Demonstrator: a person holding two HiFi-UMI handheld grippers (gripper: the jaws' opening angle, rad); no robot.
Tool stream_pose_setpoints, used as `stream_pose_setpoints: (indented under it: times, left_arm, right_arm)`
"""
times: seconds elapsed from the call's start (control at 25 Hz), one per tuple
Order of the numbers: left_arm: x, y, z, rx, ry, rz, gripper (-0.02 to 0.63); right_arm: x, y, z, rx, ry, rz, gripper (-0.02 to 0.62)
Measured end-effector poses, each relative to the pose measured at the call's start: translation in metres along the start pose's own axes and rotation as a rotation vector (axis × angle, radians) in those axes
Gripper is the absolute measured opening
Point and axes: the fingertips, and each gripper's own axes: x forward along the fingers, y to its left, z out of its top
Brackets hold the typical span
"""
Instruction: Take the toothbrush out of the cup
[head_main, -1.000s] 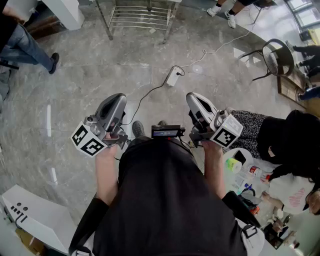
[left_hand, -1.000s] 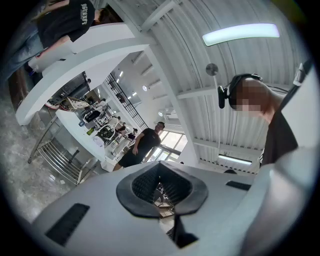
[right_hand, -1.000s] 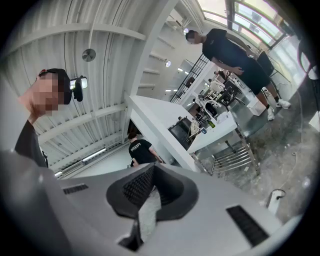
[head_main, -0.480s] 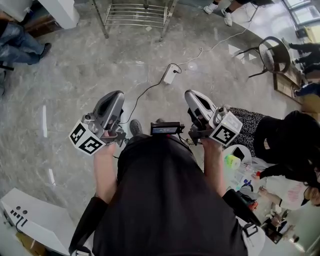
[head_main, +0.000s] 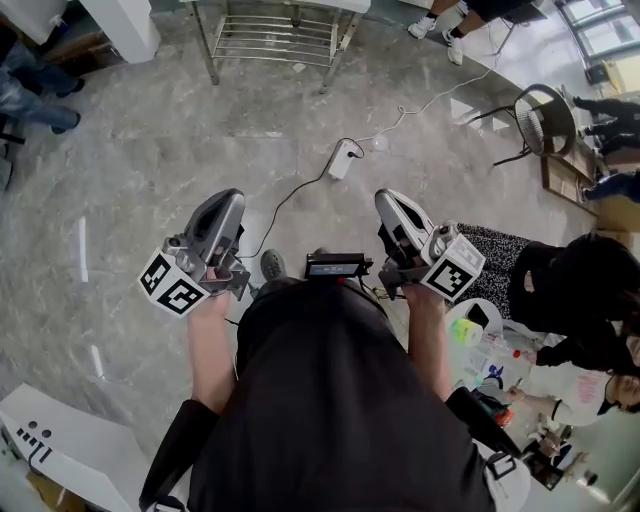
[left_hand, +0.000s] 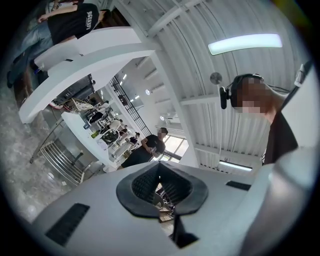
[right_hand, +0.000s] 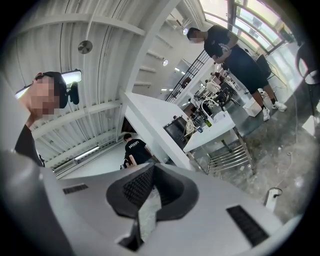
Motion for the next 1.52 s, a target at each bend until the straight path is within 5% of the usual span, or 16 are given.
stream_pose_setpoints:
  times: [0.68, 1.08, 1.52]
  left_arm:
    - [-0.014, 0.055, 0.028, -0.011, -0.014, 0.032, 0.008]
    - [0.013, 0.075, 0.040, 0.035, -0.026, 0.122, 0.007]
    - [0.142, 0.113, 0.066, 0.100, 0.010, 0.137, 0.008]
  right_arm:
    - [0.057, -0.022, -0.014, 0.051, 0.029, -0.062, 0.006]
    - [0.103, -0.065, 0.005, 0.124, 0.040, 0.035, 0.006]
    - [0.157, -0.164, 0.088, 0.146, 0.020, 0.100, 0.006]
